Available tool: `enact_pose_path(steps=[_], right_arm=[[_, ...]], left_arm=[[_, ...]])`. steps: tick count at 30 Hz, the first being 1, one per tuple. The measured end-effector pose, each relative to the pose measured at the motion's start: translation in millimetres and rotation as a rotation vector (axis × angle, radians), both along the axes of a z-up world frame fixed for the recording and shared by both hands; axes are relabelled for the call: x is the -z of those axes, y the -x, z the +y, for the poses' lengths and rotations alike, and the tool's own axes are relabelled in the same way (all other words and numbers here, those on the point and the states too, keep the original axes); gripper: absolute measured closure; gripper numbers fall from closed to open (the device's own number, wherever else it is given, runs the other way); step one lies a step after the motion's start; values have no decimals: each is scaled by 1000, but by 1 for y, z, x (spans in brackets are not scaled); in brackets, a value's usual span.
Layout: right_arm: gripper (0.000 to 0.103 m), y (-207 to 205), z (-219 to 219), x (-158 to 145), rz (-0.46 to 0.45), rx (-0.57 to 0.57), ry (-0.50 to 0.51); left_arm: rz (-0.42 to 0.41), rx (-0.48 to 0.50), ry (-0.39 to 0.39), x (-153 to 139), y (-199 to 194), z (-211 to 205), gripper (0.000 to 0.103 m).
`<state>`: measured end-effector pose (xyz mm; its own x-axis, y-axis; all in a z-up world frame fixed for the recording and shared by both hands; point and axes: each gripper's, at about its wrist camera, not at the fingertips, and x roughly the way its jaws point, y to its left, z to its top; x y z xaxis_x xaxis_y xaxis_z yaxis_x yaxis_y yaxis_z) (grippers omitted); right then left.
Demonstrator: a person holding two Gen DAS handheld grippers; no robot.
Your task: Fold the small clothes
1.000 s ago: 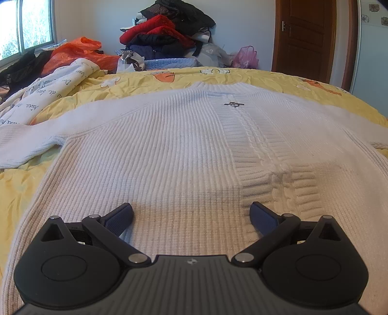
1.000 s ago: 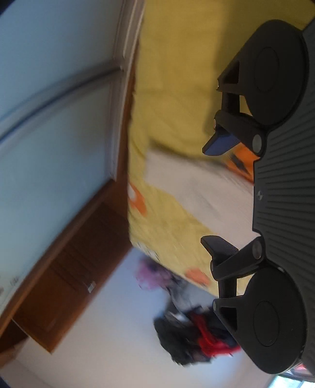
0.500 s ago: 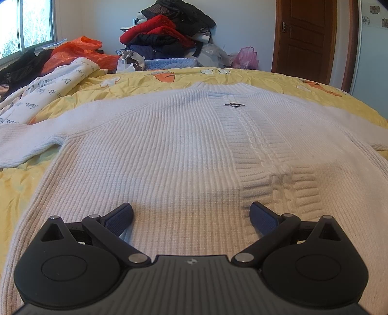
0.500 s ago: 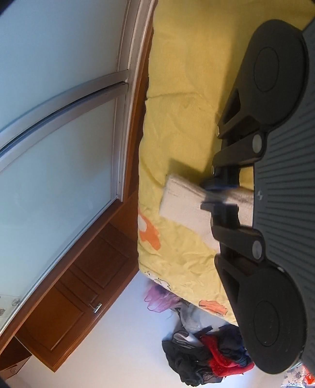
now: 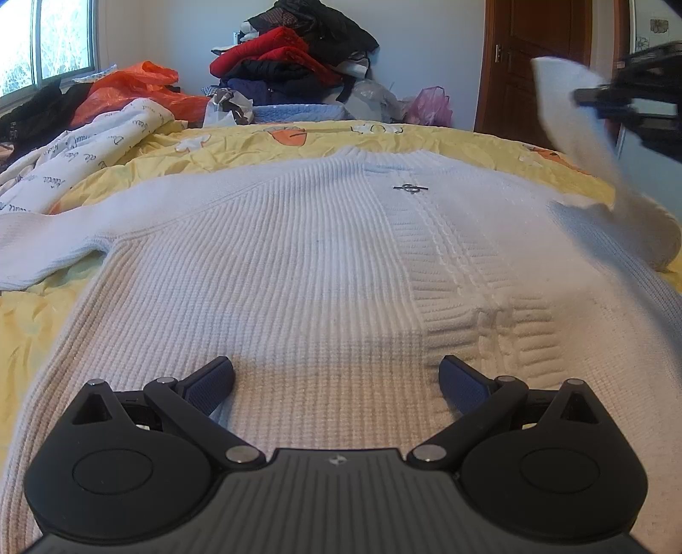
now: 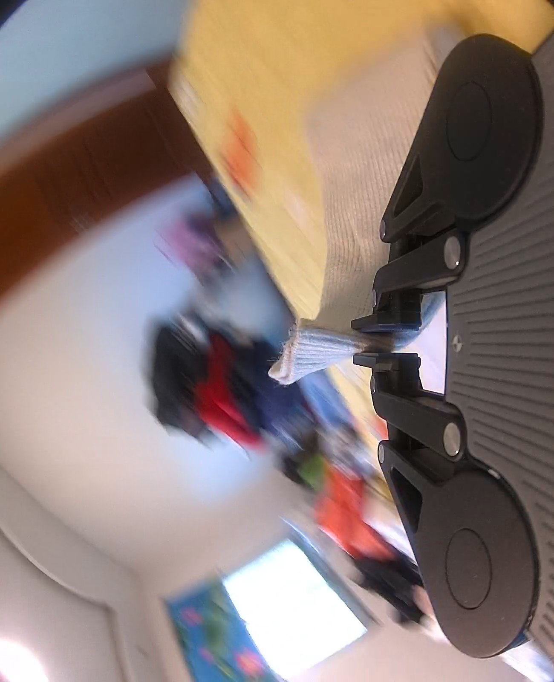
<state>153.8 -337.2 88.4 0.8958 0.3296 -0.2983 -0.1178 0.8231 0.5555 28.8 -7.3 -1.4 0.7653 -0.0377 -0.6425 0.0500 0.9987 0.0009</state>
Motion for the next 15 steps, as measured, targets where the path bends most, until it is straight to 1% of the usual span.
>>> enact_pose_path(steps=[1,3,5,6,7,8,9,10,11,12,13,15], right_arm=[[91,-10,30,9,27,-47,26],[91,-28,77,33,99,-114,66],[91,-36,111,54,150,-144,124],[90,-32,132,61,168,-138,166],[78,-30,142,67,186,-128,194],[76,-27,148,72,215,-114,208],[71,-24,151,75,226,-117,204],[62,-11,153,78,212,-127,197],[57,4,143,76,202,-125,202],[48,12,139,71,187,-117,210],[45,25,125,69,162,-114,215],[45,44,106,67,141,-122,207]], left_arm=[[-1,0,3,0,1,1,0],[-2,3,7,0,1,2,0],[-3,6,12,0,2,3,0],[-4,7,15,0,2,4,0],[-5,7,18,0,3,5,0],[-5,7,20,0,3,5,0],[-6,7,23,-1,3,5,0],[-6,9,25,-1,3,5,0],[-6,12,28,-1,3,6,0],[-6,18,29,-2,4,7,0],[-9,23,27,-5,4,8,0],[-29,14,23,-16,4,8,0]])
